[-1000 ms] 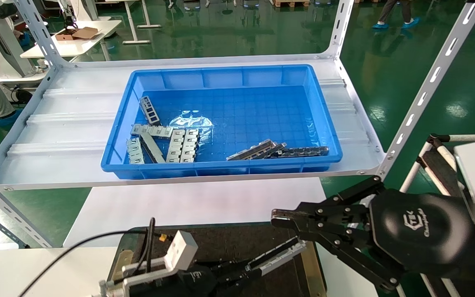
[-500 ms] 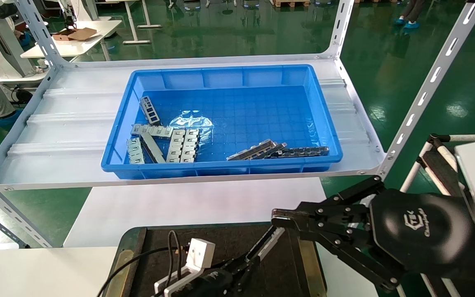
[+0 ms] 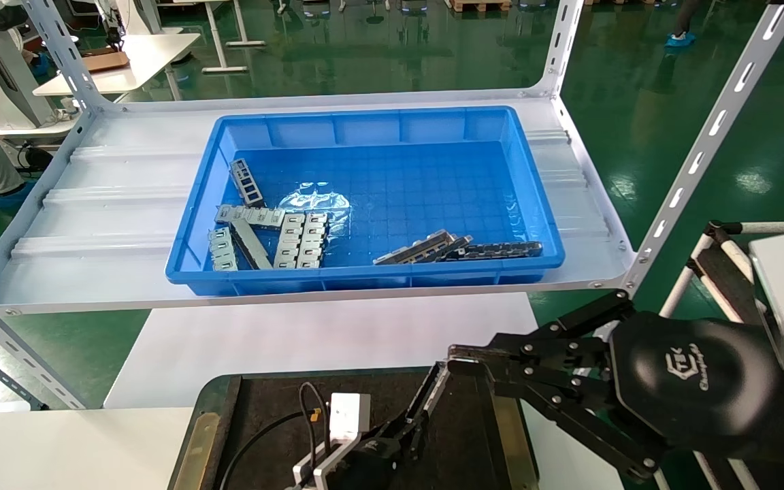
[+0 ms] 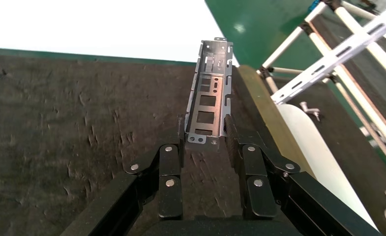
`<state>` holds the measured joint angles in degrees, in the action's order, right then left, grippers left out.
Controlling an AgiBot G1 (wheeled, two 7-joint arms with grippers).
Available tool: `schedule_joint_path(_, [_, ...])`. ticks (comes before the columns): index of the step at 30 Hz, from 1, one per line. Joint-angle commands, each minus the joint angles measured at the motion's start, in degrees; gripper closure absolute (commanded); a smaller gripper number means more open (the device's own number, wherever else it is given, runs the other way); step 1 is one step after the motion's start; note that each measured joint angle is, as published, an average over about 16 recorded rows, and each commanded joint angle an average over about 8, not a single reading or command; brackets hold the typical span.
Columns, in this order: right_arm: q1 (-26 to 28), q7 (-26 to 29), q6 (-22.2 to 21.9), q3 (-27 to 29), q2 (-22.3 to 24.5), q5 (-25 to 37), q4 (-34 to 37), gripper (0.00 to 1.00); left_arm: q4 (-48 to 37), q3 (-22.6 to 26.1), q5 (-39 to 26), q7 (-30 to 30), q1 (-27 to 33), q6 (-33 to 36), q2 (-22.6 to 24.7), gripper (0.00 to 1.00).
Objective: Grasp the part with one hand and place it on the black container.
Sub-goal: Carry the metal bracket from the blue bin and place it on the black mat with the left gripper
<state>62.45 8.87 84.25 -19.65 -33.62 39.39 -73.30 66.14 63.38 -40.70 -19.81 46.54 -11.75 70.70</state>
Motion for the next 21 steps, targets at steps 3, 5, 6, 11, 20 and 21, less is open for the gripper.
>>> schedule_joint_path(3, [0.0, 0.0, 0.0, 0.0, 0.0, 0.0, 0.0, 1.00, -0.3, 1.5, 1.5, 0.4, 0.1, -4.6, 2.1, 1.00])
schedule_joint_path(5, [0.0, 0.0, 0.0, 0.0, 0.0, 0.0, 0.0, 1.00, -0.2, 2.0, 2.3, 0.7, 0.1, -6.5, 2.9, 1.00])
schedule_joint_path(6, [0.0, 0.0, 0.0, 0.0, 0.0, 0.0, 0.0, 1.00, -0.1, 2.2, 2.6, 0.9, 0.1, -7.4, 3.3, 1.00])
schedule_joint_path(11, [0.0, 0.0, 0.0, 0.0, 0.0, 0.0, 0.0, 1.00, 0.8, 3.0, 4.4, 1.7, -0.2, -11.9, 4.6, 1.00])
schedule_joint_path(20, [0.0, 0.0, 0.0, 0.0, 0.0, 0.0, 0.0, 1.00, 3.6, 4.1, 7.9, 2.6, -1.2, -18.2, 5.5, 1.00])
schedule_joint_path(21, [0.0, 0.0, 0.0, 0.0, 0.0, 0.0, 0.0, 1.00, 3.8, 4.3, 8.3, 2.6, -1.2, -18.7, 5.6, 1.00])
